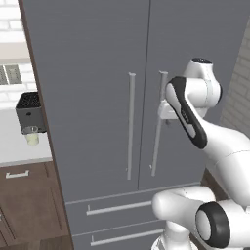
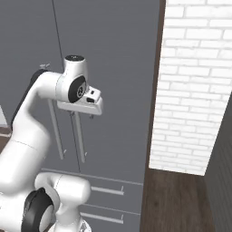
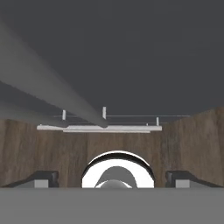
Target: Grab a lemon wedge from the fridge and one ice cube from the ice bowl, and put them in the glass of lemonade.
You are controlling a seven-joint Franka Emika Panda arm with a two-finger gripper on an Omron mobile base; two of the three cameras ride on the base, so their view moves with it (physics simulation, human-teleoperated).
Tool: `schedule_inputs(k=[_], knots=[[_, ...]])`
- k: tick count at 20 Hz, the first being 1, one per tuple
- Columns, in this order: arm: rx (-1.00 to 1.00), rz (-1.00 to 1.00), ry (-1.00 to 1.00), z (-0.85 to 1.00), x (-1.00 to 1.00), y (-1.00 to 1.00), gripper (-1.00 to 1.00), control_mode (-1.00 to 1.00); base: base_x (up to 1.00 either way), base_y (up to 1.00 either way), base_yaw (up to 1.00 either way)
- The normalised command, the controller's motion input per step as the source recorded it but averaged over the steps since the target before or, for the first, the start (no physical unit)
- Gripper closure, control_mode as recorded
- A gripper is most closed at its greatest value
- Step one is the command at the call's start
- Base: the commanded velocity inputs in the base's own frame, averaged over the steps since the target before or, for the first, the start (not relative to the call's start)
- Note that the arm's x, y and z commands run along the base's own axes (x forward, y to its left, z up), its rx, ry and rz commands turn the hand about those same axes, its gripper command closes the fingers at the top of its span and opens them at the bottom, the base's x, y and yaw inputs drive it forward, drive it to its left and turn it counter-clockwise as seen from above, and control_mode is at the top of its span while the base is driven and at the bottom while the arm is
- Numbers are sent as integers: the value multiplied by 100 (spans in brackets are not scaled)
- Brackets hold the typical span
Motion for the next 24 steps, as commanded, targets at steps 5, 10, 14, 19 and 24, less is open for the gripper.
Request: schedule_inputs(k=[5, 10, 14, 19, 24], knots=[[0, -5, 2, -37, -11, 9, -100, -100, 0, 0, 0], [0, -9, 0, -21, 0, 43, -100, -100, 0, 0, 0], [0, -9, 0, -7, -8, 33, -100, 100, -8, 4, -3], [0, 0, 0, 0, 0, 0, -100, 100, -70, 0, -6], [0, 0, 0, 0, 0, 0, -100, 100, -58, 26, -3]])
